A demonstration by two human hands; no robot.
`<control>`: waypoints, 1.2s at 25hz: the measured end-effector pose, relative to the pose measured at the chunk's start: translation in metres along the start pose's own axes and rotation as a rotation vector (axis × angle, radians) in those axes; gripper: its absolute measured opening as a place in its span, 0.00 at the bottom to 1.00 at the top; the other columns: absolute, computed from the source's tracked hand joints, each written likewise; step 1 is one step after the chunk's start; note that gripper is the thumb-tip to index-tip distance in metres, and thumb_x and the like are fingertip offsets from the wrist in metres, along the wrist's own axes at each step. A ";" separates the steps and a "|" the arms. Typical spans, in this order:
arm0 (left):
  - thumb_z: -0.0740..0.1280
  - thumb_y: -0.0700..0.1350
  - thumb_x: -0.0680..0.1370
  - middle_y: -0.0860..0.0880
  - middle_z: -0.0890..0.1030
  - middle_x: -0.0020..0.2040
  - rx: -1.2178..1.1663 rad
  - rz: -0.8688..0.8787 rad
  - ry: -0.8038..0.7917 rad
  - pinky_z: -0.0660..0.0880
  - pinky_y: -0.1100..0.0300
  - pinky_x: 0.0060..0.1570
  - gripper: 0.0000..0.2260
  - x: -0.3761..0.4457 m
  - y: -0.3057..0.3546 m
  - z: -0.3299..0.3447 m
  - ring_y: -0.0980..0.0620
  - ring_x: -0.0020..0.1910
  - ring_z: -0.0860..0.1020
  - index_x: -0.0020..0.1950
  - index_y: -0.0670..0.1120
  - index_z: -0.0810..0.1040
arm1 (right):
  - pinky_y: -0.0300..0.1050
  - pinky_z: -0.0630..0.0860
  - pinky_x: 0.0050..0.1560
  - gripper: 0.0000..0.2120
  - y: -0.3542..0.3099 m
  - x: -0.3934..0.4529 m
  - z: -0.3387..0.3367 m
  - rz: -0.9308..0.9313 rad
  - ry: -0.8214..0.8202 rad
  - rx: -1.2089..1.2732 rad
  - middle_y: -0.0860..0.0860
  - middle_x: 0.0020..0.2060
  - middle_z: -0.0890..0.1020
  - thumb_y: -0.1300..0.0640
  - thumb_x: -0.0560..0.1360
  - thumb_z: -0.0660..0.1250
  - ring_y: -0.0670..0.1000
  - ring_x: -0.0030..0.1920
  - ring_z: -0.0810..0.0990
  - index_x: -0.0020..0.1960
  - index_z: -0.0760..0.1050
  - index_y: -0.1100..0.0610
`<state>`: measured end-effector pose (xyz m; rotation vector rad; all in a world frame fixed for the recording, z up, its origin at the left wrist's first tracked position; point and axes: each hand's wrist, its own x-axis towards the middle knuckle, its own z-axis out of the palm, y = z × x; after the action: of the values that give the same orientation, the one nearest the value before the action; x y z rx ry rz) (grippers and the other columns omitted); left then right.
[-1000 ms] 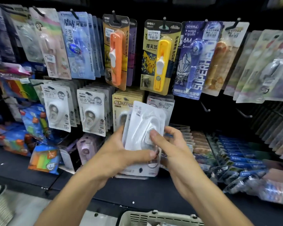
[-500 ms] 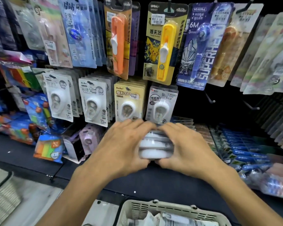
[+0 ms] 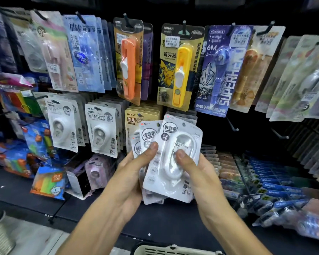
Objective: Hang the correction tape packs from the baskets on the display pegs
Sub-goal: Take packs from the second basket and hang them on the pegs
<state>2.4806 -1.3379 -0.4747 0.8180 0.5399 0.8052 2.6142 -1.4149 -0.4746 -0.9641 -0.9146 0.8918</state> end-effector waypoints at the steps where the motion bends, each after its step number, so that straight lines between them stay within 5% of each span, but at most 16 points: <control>1: 0.77 0.50 0.70 0.42 0.84 0.62 -0.006 -0.009 0.020 0.81 0.38 0.50 0.24 0.000 0.001 0.000 0.38 0.59 0.83 0.66 0.48 0.81 | 0.35 0.80 0.48 0.19 -0.001 0.001 0.001 -0.003 -0.002 0.003 0.50 0.56 0.86 0.49 0.77 0.69 0.50 0.55 0.86 0.65 0.79 0.54; 7: 0.80 0.50 0.63 0.42 0.86 0.57 0.052 -0.013 0.071 0.81 0.37 0.45 0.29 -0.004 0.015 -0.011 0.38 0.54 0.85 0.64 0.49 0.82 | 0.45 0.82 0.52 0.21 0.000 0.007 0.000 0.017 0.017 0.024 0.52 0.58 0.86 0.49 0.75 0.74 0.54 0.58 0.85 0.65 0.77 0.54; 12: 0.80 0.48 0.60 0.45 0.88 0.53 0.130 0.150 0.201 0.80 0.43 0.55 0.26 -0.006 0.017 -0.015 0.44 0.52 0.86 0.58 0.48 0.85 | 0.54 0.83 0.54 0.17 0.002 0.015 -0.014 0.103 0.031 0.084 0.54 0.58 0.85 0.47 0.74 0.74 0.56 0.58 0.85 0.62 0.81 0.51; 15: 0.79 0.44 0.63 0.48 0.88 0.50 0.149 0.257 0.286 0.83 0.49 0.45 0.20 -0.007 0.022 -0.020 0.47 0.48 0.87 0.55 0.50 0.84 | 0.59 0.82 0.56 0.18 0.003 0.025 -0.022 0.140 0.103 0.030 0.54 0.55 0.86 0.48 0.73 0.73 0.56 0.56 0.86 0.60 0.82 0.52; 18: 0.77 0.38 0.70 0.51 0.88 0.47 0.200 0.402 0.383 0.83 0.56 0.33 0.14 -0.008 0.030 -0.023 0.51 0.44 0.87 0.52 0.52 0.84 | 0.48 0.84 0.48 0.15 0.001 0.031 -0.026 0.055 0.142 -0.198 0.49 0.52 0.87 0.50 0.74 0.74 0.50 0.51 0.87 0.60 0.80 0.50; 22: 0.77 0.38 0.73 0.56 0.88 0.46 0.301 0.561 0.452 0.85 0.51 0.38 0.14 -0.011 0.042 -0.020 0.55 0.45 0.87 0.47 0.58 0.83 | 0.40 0.81 0.45 0.10 0.001 0.036 -0.022 -0.026 0.151 -0.558 0.39 0.47 0.86 0.44 0.74 0.74 0.40 0.46 0.85 0.54 0.79 0.43; 26: 0.76 0.38 0.72 0.55 0.88 0.49 0.277 0.592 0.422 0.85 0.48 0.43 0.14 -0.012 0.043 -0.019 0.53 0.48 0.87 0.52 0.55 0.83 | 0.33 0.76 0.34 0.06 0.015 0.029 -0.012 -0.195 0.353 -0.516 0.39 0.43 0.85 0.45 0.76 0.72 0.41 0.41 0.83 0.51 0.79 0.44; 28: 0.76 0.38 0.72 0.54 0.88 0.49 0.258 0.589 0.402 0.84 0.48 0.46 0.14 -0.012 0.041 -0.019 0.52 0.49 0.87 0.53 0.53 0.83 | 0.36 0.76 0.37 0.06 0.016 0.028 -0.012 -0.219 0.456 -0.417 0.41 0.44 0.85 0.45 0.77 0.72 0.42 0.41 0.84 0.51 0.79 0.45; 30: 0.76 0.37 0.72 0.54 0.88 0.49 0.262 0.586 0.395 0.85 0.49 0.45 0.14 -0.011 0.039 -0.020 0.52 0.49 0.87 0.53 0.52 0.82 | 0.41 0.78 0.40 0.07 0.012 0.032 -0.012 -0.149 0.388 -0.394 0.42 0.44 0.86 0.45 0.76 0.72 0.44 0.42 0.85 0.51 0.80 0.46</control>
<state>2.4441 -1.3220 -0.4536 1.0871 0.7803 1.4752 2.6340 -1.3857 -0.4820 -1.3324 -0.8250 0.3798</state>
